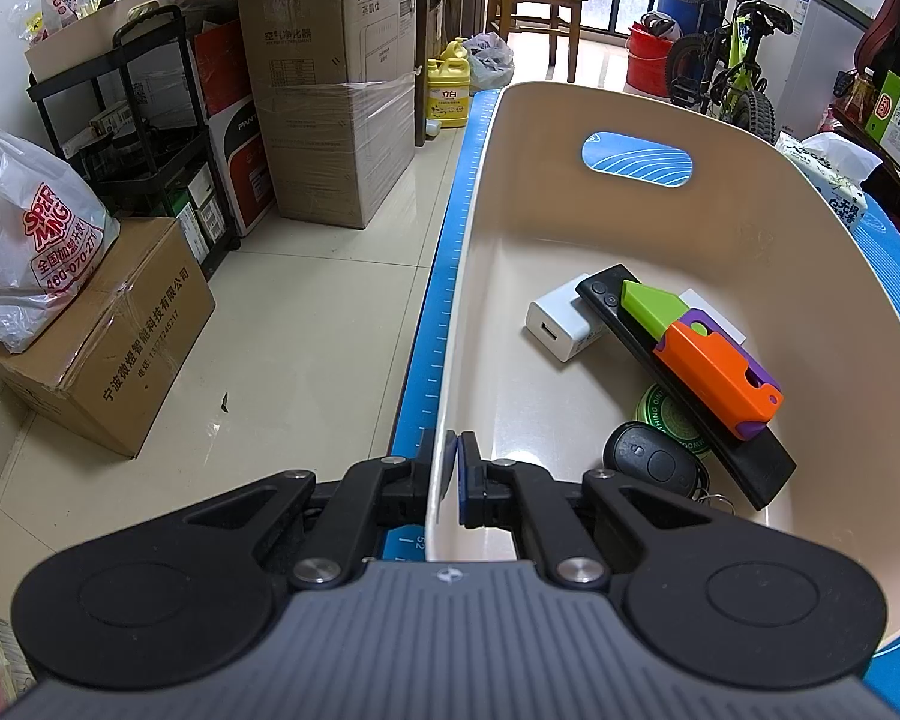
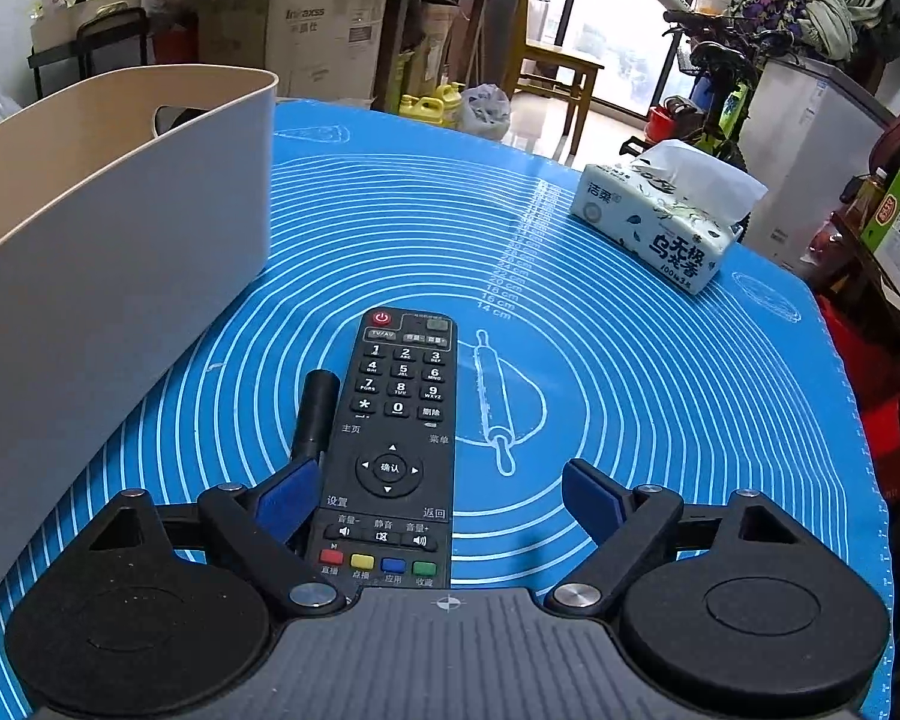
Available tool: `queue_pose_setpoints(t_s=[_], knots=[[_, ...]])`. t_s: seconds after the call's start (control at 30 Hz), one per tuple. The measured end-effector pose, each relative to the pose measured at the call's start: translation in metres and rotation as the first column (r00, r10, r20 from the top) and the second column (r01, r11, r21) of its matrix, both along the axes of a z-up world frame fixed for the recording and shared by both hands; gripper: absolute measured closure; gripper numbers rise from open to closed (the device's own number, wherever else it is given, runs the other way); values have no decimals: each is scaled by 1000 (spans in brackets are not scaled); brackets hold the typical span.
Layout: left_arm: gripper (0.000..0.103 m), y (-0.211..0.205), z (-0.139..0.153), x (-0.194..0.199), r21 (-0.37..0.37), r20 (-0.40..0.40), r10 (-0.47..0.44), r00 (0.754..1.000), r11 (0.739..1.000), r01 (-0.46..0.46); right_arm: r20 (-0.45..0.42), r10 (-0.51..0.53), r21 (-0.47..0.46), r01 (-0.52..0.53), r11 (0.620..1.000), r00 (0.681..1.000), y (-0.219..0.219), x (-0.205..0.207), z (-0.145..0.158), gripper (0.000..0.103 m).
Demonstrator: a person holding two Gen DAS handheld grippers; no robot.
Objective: Organize rigid objects
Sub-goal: 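Move the right tool back to the black TV remote on the mat, then close the right gripper on the black TV remote and lift it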
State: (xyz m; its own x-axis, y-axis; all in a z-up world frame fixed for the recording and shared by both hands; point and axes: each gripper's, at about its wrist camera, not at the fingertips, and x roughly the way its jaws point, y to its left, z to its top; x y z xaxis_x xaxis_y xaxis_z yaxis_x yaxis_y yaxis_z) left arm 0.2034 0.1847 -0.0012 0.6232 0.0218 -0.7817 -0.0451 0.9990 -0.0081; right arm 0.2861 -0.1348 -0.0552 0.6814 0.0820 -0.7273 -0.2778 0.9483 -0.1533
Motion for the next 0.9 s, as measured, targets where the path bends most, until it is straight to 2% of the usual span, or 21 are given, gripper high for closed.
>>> queue_pose_setpoints(t_s=[0.47,0.57,0.67,0.77,0.87,0.9], knots=[[96,0,0,0,0,0,0,1000,1000,0,-6,-19,35,20,999,1000,-2,5,-4,16],[96,0,0,0,0,0,0,1000,1000,0,-35,-6,26,7,1000,999,2,7,-9,23],[96,0,0,0,1,0,0,1000,1000,0,-30,-1,11,1,1000,1000,7,6,-14,24],[96,0,0,0,1,1,0,1000,1000,0,-38,-1,36,3,999,999,5,8,-14,26],[96,0,0,0,0,0,1,1000,1000,-1,-52,23,73,-19,997,998,4,7,-13,41],[96,0,0,0,0,0,0,1000,1000,0,-57,32,83,-27,996,998,4,7,-13,49]])
